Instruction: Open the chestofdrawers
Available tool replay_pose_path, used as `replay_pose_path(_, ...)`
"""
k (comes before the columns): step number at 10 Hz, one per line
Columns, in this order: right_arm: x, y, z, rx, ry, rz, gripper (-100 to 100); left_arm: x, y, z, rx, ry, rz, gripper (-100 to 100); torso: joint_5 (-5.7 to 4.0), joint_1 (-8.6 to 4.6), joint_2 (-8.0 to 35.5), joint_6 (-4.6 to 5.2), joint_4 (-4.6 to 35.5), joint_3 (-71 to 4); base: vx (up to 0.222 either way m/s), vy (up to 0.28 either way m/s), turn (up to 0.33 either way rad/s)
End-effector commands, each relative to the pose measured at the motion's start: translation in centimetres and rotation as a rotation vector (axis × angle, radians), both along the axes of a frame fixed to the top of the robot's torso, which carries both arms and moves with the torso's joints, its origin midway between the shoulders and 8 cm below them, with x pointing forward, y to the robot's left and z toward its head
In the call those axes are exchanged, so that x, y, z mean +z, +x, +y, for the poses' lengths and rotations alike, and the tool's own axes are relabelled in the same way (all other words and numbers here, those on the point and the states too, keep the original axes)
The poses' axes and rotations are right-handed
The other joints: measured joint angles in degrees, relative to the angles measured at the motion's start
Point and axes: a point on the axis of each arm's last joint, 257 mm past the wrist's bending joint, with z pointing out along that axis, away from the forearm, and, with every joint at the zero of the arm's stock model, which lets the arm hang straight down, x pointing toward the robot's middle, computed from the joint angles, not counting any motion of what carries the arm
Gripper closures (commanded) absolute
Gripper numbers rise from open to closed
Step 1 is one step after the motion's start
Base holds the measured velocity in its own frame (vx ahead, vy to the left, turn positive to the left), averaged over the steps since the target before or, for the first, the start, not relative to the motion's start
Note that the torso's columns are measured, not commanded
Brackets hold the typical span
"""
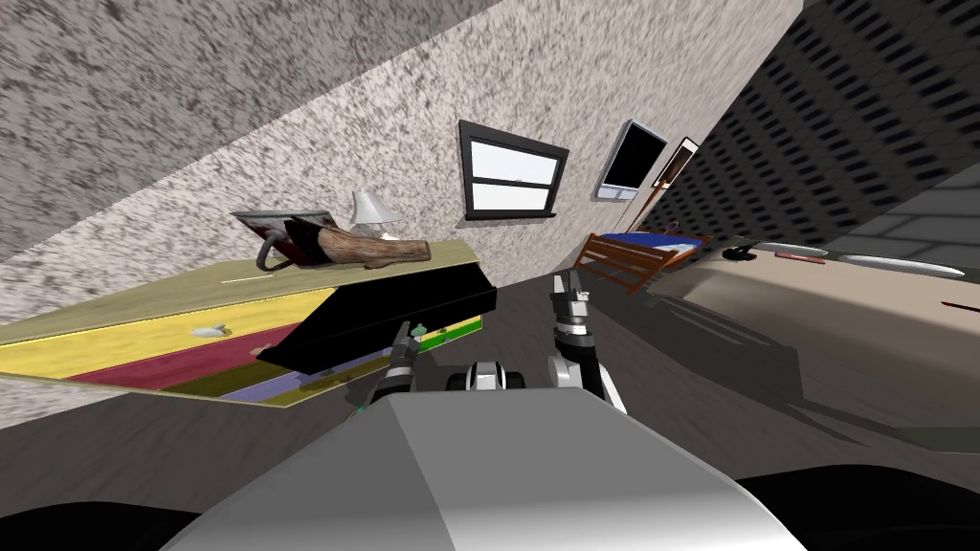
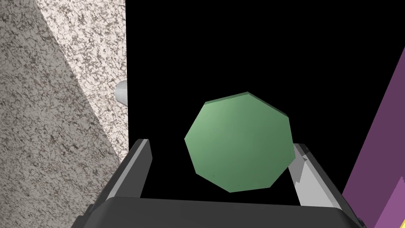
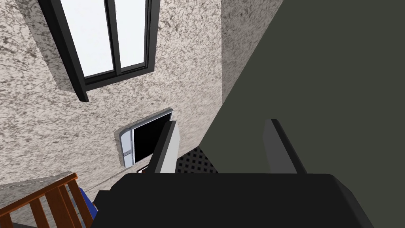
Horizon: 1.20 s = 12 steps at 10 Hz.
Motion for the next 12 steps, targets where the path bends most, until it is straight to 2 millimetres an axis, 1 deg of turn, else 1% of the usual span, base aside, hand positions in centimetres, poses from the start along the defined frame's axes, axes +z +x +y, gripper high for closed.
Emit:
replay_pose_path(1,0.0,0.0,0.0,0.0,0.0,0.0,0,1.3,-0.9,0.4,0.004,-0.001,0.0,-100,-0.02,-0.01,0.12,0.0,0.05,0.08,0.044,0.005,-0.01)
replay_pose_path(4,0.0,0.0,0.0,0.0,0.0,0.0,0,2.8,-1.9,0.7,0.008,-0.002,0.003,-100,-0.17,-0.22,0.55,-0.03,0.26,0.3,0.038,-0.003,-0.017)
replay_pose_path(5,0.0,0.0,0.0,0.0,0.0,0.0,0,2.9,-1.9,0.7,0.008,-0.002,0.0,-100,-0.26,-0.3,0.68,-0.06,0.36,0.34,0.017,-0.007,-0.007)
replay_pose_path(7,0.0,0.0,0.0,0.0,0.0,0.0,0,4.1,-2.5,0.8,0.01,-0.003,0.001,-100,-0.43,-0.42,0.88,-0.09,0.53,0.4,0.018,-0.006,-0.015)
replay_pose_path(8,0.0,0.0,0.0,0.0,0.0,0.0,0,4.1,-2.5,0.8,0.01,-0.003,0.001,-100,-0.56,-0.48,0.96,-0.14,0.64,0.4,0.018,-0.002,0.0)
replay_pose_path(9,0.0,0.0,0.0,0.0,0.0,0.0,0,4.6,-2.8,0.8,0.01,-0.003,0.001,-100,-0.56,-0.52,1.01,-0.12,0.66,0.43,0.017,-0.003,-0.009)
replay_pose_path(10,0.0,0.0,0.0,0.0,0.0,0.0,0,4.7,-2.8,0.8,0.01,-0.003,0.001,-100,-0.63,-0.59,1.07,-0.13,0.72,0.43,0.01,-0.001,0.005)
replay_pose_path(11,0.0,0.0,0.0,0.0,0.0,0.0,0,2.7,-3.2,0.8,0.014,-0.011,0.048,-100,-0.68,-0.66,1.1,-0.09,0.78,0.43,0.011,0.004,-0.005)
replay_pose_path(12,0.0,0.0,0.0,0.0,0.0,0.0,0,2.4,-3.2,0.8,0.014,-0.012,0.059,0,-0.49,-0.59,0.99,-0.07,0.57,0.45,0.006,0.001,-0.004)
